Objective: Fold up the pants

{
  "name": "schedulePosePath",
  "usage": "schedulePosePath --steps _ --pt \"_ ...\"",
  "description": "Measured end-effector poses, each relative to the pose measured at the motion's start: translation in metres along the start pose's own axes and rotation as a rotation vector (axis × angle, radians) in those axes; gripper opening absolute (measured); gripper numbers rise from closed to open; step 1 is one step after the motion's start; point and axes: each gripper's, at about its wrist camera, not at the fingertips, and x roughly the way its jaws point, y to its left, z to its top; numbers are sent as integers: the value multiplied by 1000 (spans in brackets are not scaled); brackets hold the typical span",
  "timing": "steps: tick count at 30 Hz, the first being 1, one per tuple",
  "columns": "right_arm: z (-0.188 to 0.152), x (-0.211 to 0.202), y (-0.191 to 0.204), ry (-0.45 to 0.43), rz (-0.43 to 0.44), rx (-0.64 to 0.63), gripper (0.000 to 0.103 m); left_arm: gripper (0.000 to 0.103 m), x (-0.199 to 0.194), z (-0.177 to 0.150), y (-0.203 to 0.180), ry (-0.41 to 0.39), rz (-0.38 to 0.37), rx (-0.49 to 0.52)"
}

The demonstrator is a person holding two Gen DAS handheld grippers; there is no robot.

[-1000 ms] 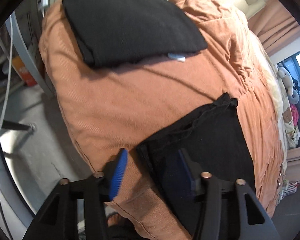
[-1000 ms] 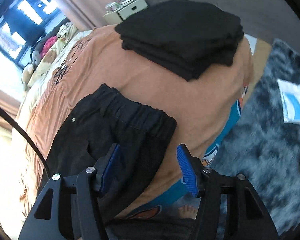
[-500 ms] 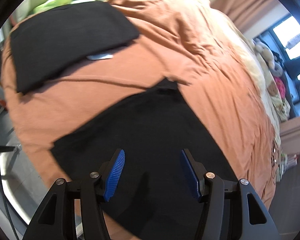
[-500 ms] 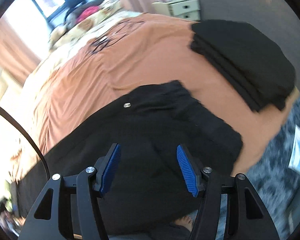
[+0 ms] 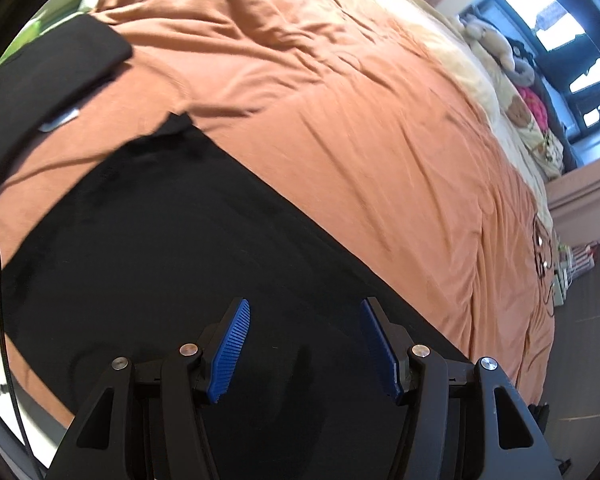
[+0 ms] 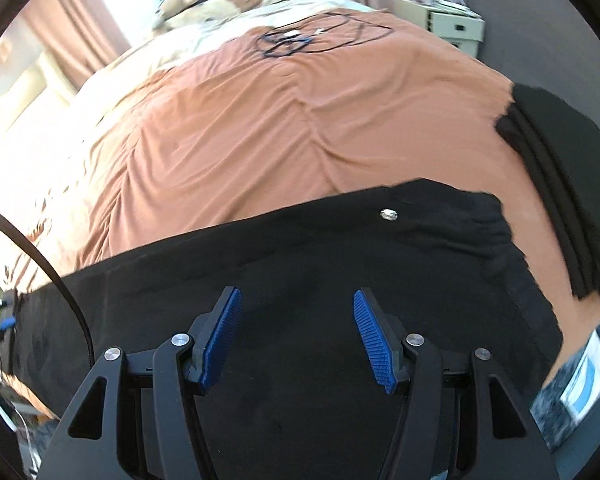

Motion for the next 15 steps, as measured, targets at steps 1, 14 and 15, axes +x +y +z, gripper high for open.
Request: schedulePosePath --steps 1,14,15 --pt "2 2 5 4 1 -13 57 60 2 0 -3 5 1 2" --pt "23 51 62 57 24 -170 57 60 41 -1 -35 58 47 36" --pt "24 56 66 61 25 -188 57 60 42 -1 -36 59 50 36"
